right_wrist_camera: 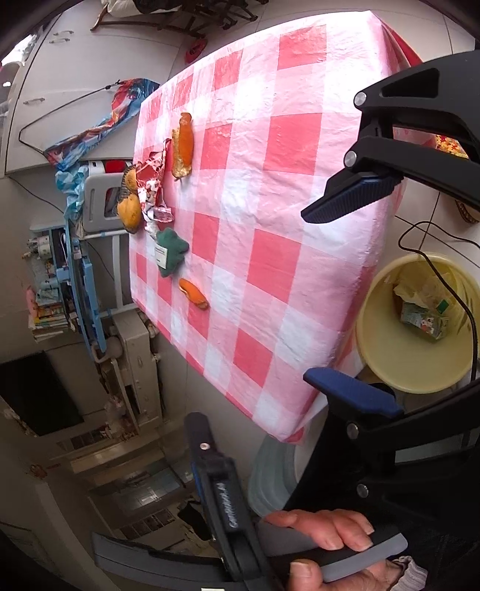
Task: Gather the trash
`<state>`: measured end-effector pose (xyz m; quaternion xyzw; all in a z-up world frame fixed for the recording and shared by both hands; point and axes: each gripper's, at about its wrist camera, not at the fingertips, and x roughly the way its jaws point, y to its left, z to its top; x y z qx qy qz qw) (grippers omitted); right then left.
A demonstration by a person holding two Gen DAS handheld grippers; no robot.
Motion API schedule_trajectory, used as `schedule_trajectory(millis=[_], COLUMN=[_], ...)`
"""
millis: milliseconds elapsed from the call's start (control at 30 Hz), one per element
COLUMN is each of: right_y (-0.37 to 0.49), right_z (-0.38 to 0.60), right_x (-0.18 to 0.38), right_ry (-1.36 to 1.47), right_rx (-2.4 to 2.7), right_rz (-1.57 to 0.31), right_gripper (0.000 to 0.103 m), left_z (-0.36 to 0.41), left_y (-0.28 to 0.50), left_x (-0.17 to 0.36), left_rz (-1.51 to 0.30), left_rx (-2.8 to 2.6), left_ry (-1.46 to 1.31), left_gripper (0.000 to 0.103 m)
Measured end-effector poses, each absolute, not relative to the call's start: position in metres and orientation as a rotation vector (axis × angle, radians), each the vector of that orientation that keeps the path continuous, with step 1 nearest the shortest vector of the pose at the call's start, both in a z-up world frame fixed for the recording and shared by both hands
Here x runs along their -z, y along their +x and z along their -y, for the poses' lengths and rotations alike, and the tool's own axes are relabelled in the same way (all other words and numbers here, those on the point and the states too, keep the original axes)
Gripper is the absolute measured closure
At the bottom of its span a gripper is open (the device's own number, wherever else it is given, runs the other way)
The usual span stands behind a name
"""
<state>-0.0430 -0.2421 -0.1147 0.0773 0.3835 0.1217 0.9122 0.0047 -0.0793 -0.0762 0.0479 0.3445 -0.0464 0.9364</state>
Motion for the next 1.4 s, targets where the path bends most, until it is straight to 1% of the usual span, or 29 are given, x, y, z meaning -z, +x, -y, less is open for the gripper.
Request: schedule_trajectory(millis=[67, 167, 300, 600, 767, 1400], right_y=[-0.041, -0.038, -0.034, -0.041, -0.045, -0.045], right_z=[0.242, 0.241, 0.234, 0.2, 0.19, 0.186], right_x=[0.114, 0.115, 0.118, 0.116, 0.115, 0.116], right_ry=[0.158, 0.152, 0.124, -0.085, -0.145, -0.155], right_rx=[-0.236, -0.222, -0.219, -0.239, -0.257, -0.261], right_rz=[-0.78, -0.774, -0.773, -0.726, -0.707, -0.705], right_gripper=[0.023, 0.022, 0.022, 0.019, 0.018, 0.018], left_z=[0.076, 0.072, 0.07, 0.07, 0.072, 0.076], left_y=[0.007, 0.016, 0.014, 0.014, 0.013, 0.013], left_x=[0.085, 0.098, 0.1, 0.104, 0.106, 0.108], left_rz=[-0.714, -0.785, -0.769, -0.783, -0.783, -0.788], left_rx=[0.07, 0.068, 0.065, 0.067, 0.066, 0.071], left_ry=[0.098, 0.074, 0.068, 0.051, 0.065, 0.068], left_gripper=[0.015, 0.015, 0.014, 0.014, 0.014, 0.014])
